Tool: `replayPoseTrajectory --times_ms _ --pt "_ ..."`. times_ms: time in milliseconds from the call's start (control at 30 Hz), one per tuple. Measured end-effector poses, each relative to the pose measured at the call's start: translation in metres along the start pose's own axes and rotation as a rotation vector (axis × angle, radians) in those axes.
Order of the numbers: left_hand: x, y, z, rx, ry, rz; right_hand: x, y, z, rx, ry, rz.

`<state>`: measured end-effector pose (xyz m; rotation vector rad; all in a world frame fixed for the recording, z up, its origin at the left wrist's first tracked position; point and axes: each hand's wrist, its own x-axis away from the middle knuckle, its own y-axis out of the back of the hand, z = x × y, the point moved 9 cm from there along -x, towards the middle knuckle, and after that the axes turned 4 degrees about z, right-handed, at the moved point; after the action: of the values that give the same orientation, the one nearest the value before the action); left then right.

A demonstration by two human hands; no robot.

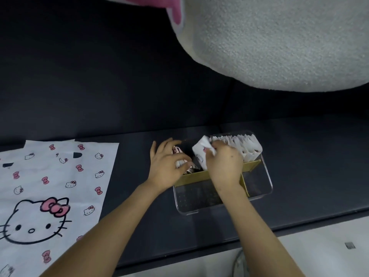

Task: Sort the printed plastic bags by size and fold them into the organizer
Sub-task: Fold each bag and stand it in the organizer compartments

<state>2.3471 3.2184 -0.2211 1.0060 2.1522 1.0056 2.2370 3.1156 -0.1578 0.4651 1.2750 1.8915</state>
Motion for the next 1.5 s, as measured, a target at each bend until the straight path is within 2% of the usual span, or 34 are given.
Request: replayPoseTrajectory --times_ms 100,167,267,367,533,633,900,1033,1267,1400,1500 --pt "0.004 0.007 0.012 0.168 0.118 -0.119 -0.006 -0.036 0.011 0.102 0.044 0.148" --pt "0.010 0.003 0.025 0.369 0.244 -0.104 -0.006 -0.051 0.014 0.046 0.020 0.200" --pt "0.017 -0.004 0.034 0.588 0.303 -0.088 0.000 -0.075 0.021 -0.149 0.023 0.360" --pt "0.020 -0.009 0.037 0.750 0.355 -0.055 0.014 -0.092 0.030 -0.122 0.119 0.505" --pt "0.022 -0.013 0.038 0.917 0.409 -0.007 0.022 -0.098 0.030 0.207 0.139 0.421" --pt "0.021 -0.012 0.040 1.031 0.433 -0.006 0.022 -0.093 0.027 0.117 0.126 0.390" --pt "0.022 -0.003 0.040 0.980 0.461 0.023 0.022 -0.084 0.021 -0.155 0.118 0.235" --pt "0.031 0.006 0.043 0.916 0.468 0.042 0.019 -0.079 0.019 -0.171 0.144 0.198" --pt "0.094 0.067 0.083 0.460 0.406 -0.108 0.017 -0.062 0.020 -0.007 0.179 0.112" --pt "0.162 0.090 0.128 0.198 0.446 -0.075 0.024 -0.051 0.023 0.195 0.128 0.007" --pt "0.213 0.105 0.158 0.031 0.501 -0.056 0.043 -0.042 0.052 0.161 0.175 -0.107"
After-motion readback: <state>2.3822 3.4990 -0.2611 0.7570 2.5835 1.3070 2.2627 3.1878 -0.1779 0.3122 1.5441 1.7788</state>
